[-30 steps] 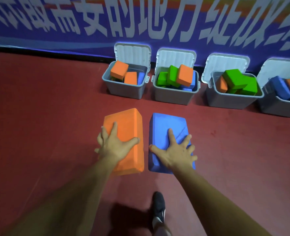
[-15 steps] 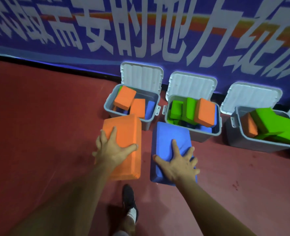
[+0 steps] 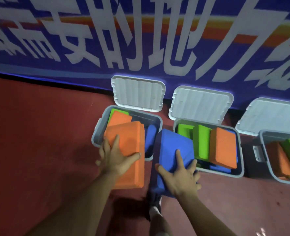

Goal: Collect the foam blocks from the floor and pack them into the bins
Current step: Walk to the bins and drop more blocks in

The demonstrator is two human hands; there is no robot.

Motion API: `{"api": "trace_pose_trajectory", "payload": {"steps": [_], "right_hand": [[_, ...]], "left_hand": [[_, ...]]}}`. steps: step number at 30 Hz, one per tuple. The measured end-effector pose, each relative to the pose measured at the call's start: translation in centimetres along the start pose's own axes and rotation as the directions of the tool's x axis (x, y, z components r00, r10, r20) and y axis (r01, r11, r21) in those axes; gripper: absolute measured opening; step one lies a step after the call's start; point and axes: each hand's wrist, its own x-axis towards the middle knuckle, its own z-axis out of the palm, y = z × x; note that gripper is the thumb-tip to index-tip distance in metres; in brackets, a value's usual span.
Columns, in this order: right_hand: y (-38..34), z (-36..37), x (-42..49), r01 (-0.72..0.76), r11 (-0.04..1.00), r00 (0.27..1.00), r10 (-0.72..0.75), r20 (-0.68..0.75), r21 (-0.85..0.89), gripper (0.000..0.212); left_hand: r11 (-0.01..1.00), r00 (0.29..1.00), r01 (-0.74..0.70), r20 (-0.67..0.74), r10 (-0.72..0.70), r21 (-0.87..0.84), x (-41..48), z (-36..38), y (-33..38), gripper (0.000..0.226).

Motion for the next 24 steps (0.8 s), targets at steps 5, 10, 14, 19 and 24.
{"api": "trace_pose_trajectory", "payload": {"steps": [5,10,14,19,24], "right_hand": [[-3.1,0.1,9.7,-0.011,0.999,1.0,0.012,-0.023,0.032,0.108],[-6.5,2.4,15.9,0.019,0.998,1.0,-0.019,-0.013,-0.058,0.111],[-11.2,5.4,19.8,0.088,0.993,0.996,-0.087,0.018,-0.076,0.112],[-14.5,7.4,20.9,0.115,0.975,0.992,-0.104,0.067,-0.192,0.109],[-16.8,7.7,18.9,0.068,0.981,0.996,-0.058,0.061,-0.18,0.092]], "left_hand": [[0.996,1.0,0.021,0.016,-0.019,-0.086,10.8,5.3,3.8,0.132],[0.978,0.995,0.082,-0.032,-0.09,-0.192,16.9,9.1,5.0,0.097],[0.984,0.998,0.0,-0.06,-0.01,-0.178,20.4,9.1,4.9,0.074],[0.984,0.998,-0.04,-0.056,0.031,-0.172,22.4,6.7,2.9,0.08],[0.991,0.999,-0.038,-0.001,0.038,-0.127,23.4,3.9,0.8,0.063]]}}
